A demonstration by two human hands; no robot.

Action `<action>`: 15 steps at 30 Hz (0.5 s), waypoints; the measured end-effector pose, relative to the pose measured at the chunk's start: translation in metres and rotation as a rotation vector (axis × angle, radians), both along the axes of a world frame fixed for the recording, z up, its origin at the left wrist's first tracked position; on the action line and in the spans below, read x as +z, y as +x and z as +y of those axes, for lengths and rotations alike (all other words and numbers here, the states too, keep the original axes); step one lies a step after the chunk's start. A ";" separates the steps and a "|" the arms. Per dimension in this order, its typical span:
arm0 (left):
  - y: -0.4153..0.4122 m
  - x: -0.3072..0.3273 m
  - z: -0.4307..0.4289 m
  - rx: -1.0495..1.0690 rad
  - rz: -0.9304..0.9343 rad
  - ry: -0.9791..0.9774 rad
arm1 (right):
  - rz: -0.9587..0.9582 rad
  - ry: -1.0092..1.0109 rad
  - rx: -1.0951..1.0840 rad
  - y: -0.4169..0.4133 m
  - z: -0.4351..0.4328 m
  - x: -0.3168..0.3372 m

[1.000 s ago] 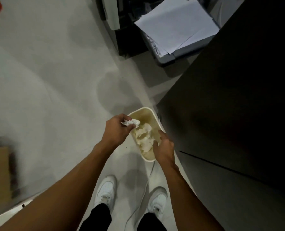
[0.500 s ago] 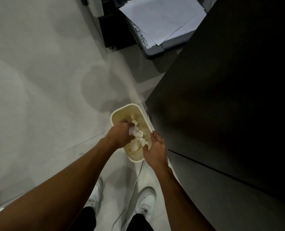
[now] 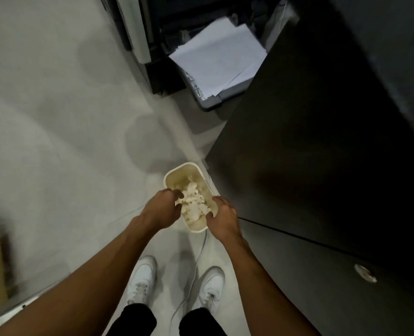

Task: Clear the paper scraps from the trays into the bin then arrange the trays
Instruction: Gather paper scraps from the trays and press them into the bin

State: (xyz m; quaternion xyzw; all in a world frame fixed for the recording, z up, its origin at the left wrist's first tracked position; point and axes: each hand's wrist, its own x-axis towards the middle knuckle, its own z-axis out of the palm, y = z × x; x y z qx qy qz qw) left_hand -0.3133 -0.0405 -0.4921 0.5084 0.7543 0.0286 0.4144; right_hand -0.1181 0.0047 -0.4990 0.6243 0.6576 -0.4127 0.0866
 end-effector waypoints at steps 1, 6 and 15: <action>0.000 0.017 0.000 0.011 -0.015 0.012 | 0.008 0.004 -0.011 -0.002 -0.001 0.015; 0.003 0.111 -0.001 0.027 -0.051 0.084 | 0.070 0.045 -0.082 -0.011 -0.013 0.100; 0.007 0.274 -0.011 0.089 -0.152 0.245 | 0.267 0.230 -0.289 -0.018 -0.043 0.274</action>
